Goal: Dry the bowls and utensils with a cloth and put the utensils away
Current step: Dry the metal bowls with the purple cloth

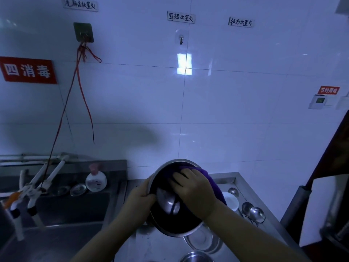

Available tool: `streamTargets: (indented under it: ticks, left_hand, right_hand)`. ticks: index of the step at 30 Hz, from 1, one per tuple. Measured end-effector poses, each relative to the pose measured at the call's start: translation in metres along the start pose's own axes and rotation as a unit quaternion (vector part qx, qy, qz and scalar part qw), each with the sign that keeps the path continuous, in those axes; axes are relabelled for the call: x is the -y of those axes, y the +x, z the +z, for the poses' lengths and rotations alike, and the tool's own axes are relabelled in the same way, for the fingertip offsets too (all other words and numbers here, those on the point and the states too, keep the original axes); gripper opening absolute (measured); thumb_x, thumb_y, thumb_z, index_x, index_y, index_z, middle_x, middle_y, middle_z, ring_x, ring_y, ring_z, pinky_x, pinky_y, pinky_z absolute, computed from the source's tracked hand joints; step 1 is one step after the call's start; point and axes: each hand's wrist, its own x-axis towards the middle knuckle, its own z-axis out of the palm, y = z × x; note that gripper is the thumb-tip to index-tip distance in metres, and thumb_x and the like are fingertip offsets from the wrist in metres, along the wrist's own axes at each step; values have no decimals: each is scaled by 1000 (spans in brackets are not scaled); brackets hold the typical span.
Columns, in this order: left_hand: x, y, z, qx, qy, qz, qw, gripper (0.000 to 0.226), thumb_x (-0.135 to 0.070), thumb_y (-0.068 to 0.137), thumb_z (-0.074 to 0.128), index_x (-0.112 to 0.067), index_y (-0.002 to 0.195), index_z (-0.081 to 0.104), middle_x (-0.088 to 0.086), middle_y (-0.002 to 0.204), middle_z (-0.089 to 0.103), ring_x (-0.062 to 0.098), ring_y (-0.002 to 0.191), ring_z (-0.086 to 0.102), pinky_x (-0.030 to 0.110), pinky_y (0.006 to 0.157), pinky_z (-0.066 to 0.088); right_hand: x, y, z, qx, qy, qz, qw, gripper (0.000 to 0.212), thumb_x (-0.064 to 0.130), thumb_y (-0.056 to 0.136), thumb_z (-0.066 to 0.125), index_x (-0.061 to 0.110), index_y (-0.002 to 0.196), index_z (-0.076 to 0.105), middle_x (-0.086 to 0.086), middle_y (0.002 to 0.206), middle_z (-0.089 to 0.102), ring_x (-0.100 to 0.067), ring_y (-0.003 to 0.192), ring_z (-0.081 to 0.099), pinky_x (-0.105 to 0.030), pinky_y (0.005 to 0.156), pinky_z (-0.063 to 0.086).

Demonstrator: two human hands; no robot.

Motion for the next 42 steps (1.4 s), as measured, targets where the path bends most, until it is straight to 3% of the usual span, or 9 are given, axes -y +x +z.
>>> streamTargets:
  ticks: [4, 8, 17, 22, 29, 32, 35, 39, 42]
  left_hand:
    - [1, 2, 3, -35, -12, 7, 999, 60, 3, 73, 49, -50, 99, 61, -9, 88, 74, 15, 80, 68, 38, 71, 56]
    - [0, 7, -5, -88, -31, 5, 996, 51, 2, 81, 49, -39, 107, 62, 5, 74, 70, 31, 56, 63, 33, 41, 50]
    - [1, 12, 7, -134, 1, -18, 991, 37, -11, 88, 44, -39, 107, 59, 2, 75, 66, 26, 58, 62, 31, 41, 47]
    - [1, 17, -3, -97, -1, -29, 995, 35, -16, 93, 44, -46, 100, 60, 1, 71, 64, 19, 42, 60, 25, 34, 41]
    - [-4, 25, -21, 1, 55, -46, 997, 23, -27, 95, 50, -29, 118, 53, 8, 92, 66, 21, 57, 68, 36, 43, 54]
    - [-7, 27, -28, 30, 137, -53, 989, 63, -38, 91, 55, -22, 143, 23, 9, 114, 63, 19, 70, 70, 31, 50, 55]
    - [1, 17, -29, -24, 392, 56, 918, 82, -48, 83, 61, -22, 148, 18, 2, 144, 43, 18, 124, 47, 38, 100, 44]
    - [-3, -2, -22, -35, 567, 316, 760, 61, -53, 61, 75, -27, 115, 64, -1, 119, 63, 19, 119, 46, 37, 94, 43]
    - [-7, -2, -14, 25, 601, 376, 705, 44, -51, 52, 79, -32, 90, 73, -9, 98, 70, 16, 105, 63, 41, 93, 48]
  right_hand:
    - [-7, 5, -1, 20, -36, -23, 999, 14, 10, 82, 61, 17, 86, 73, 1, 82, 67, -20, 72, 61, -32, 60, 50]
    - [-9, -6, 0, 51, -1, 54, 997, 19, 14, 73, 68, 16, 92, 73, 0, 82, 68, -22, 80, 65, -33, 68, 53]
    - [51, -35, 4, 49, 202, 166, 964, 23, 34, 81, 54, 23, 92, 70, 5, 91, 70, -17, 79, 62, -32, 77, 51]
    - [38, -52, 5, 105, 156, 48, 981, 47, 50, 75, 63, 20, 110, 64, -1, 102, 67, -21, 84, 62, -34, 79, 51]
    - [7, -58, 6, 16, 68, -64, 996, 7, 19, 86, 67, 20, 91, 71, -1, 82, 69, -18, 70, 63, -29, 69, 52]
    - [3, -54, 5, 0, 87, -48, 995, 18, 18, 94, 54, 20, 89, 71, -1, 80, 69, -18, 69, 62, -31, 71, 53]
    - [-5, -54, 7, 21, 115, -4, 993, 10, 18, 85, 65, 18, 92, 72, -2, 83, 70, -19, 70, 64, -35, 69, 54]
    - [-7, -55, 10, 65, 138, 26, 988, 18, 21, 79, 74, 17, 97, 72, -4, 85, 70, -21, 71, 64, -38, 64, 54]
    - [-4, -51, 9, 71, 159, 17, 985, 18, 22, 80, 72, 15, 98, 71, -4, 87, 69, -22, 72, 64, -38, 63, 53]
